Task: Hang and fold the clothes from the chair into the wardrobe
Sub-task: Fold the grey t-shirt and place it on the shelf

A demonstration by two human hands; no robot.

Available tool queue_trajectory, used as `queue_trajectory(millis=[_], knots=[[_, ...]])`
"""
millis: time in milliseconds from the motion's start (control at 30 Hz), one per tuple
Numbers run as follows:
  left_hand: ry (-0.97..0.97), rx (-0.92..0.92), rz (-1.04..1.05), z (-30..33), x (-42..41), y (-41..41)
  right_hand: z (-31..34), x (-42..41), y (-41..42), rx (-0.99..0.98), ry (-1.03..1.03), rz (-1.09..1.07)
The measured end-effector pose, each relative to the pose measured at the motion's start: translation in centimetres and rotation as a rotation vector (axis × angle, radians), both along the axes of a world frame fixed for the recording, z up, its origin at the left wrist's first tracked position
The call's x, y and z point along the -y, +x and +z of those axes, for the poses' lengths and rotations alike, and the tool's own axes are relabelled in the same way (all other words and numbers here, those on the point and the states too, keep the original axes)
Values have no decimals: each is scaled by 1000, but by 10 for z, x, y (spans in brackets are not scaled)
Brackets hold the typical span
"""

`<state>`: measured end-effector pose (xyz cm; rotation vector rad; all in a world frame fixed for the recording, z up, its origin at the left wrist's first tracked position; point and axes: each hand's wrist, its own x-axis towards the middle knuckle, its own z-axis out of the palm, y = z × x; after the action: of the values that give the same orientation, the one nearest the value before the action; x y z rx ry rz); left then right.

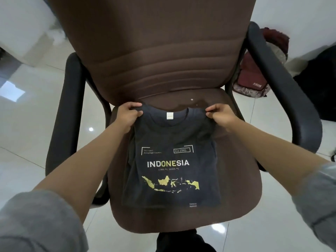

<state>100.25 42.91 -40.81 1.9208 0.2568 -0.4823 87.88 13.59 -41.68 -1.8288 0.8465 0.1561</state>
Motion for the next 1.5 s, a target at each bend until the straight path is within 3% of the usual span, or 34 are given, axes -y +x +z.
queue_trajectory(millis=[267,467,733,900,1000,1233,1500], knots=[[-68,-52,116,-36,-5,-12,-31,-4,-10,-16,72,-174],[47,-47,56,-4,-27,-77,1,-32,-65,37,-79,-139],[138,-136,-36,15,-77,-181,20,-79,-161,-87,-60,-68],[295,-69,-196,-1,-102,-224,12,-105,-214,-180,-163,-49],[389,13,-188,-11,-109,-235,1,-120,-231,-190,-183,-57],[363,44,8,-27,-115,-253,-14,-136,-248,-34,-267,-166],[363,161,-38,-32,-123,-270,-15,-143,-261,128,-278,-201]])
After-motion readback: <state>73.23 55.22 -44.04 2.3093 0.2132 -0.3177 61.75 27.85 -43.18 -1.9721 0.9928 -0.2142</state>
